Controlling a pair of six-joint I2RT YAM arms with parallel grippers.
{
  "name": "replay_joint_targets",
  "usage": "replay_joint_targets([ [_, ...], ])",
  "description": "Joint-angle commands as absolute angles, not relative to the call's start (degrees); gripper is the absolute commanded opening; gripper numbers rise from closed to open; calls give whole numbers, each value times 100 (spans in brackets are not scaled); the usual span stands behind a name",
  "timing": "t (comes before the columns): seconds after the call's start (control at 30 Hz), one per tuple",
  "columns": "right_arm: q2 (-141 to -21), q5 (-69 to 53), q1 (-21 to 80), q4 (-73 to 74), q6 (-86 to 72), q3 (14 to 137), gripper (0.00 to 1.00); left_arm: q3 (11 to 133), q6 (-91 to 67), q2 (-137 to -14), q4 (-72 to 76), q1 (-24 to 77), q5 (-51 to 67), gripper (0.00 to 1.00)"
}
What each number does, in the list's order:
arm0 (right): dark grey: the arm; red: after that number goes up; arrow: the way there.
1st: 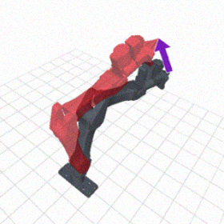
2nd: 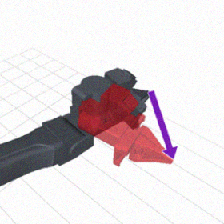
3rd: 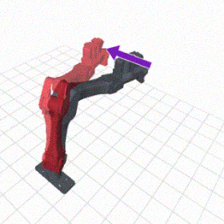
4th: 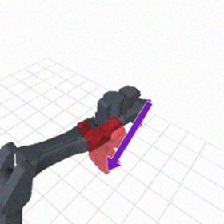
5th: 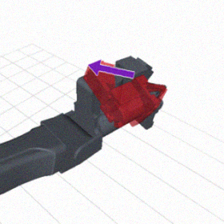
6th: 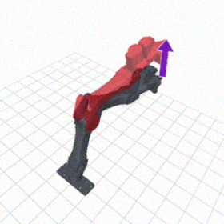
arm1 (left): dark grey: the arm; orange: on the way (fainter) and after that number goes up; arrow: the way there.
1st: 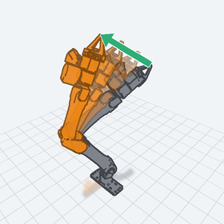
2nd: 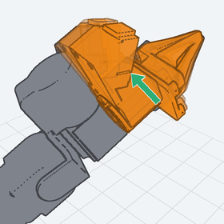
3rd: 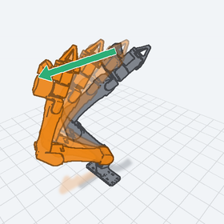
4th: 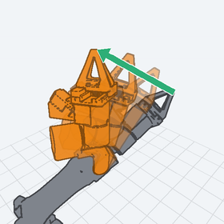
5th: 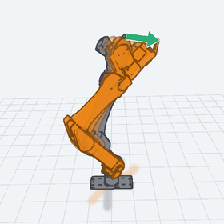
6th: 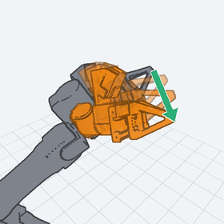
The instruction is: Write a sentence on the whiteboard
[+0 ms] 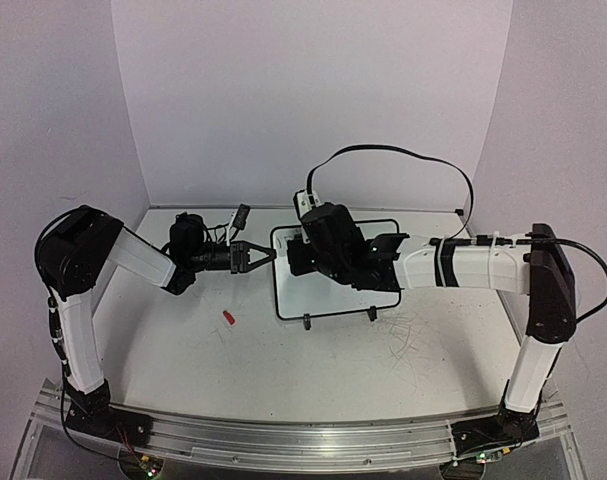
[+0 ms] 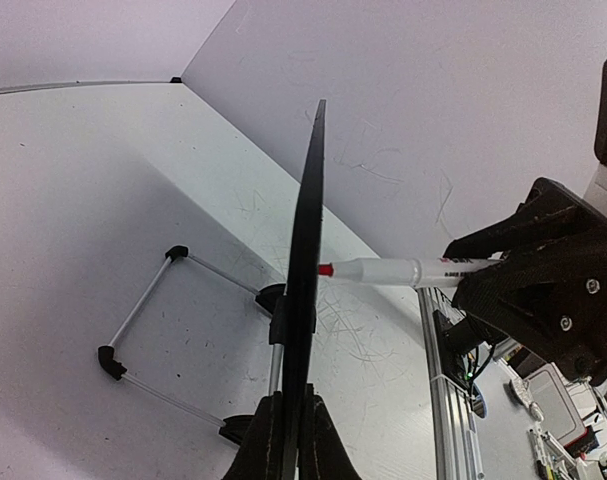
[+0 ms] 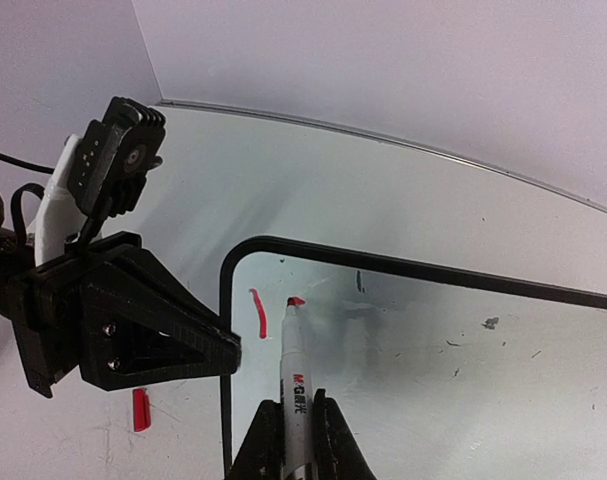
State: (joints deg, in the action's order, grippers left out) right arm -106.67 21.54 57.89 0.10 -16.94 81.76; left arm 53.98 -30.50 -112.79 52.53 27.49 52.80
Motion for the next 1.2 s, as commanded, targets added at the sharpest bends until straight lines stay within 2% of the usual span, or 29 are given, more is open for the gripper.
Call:
replay_joint_targets([
  [0.0, -10672, 2153, 5820, 0, -1819, 8186, 0, 5472, -3213, -11046, 5424, 2776, 5445, 0],
  [1.17, -10834, 1998, 5935, 169, -1978, 8230, 0, 5480, -3223, -11027, 5427, 2777, 5460, 0],
])
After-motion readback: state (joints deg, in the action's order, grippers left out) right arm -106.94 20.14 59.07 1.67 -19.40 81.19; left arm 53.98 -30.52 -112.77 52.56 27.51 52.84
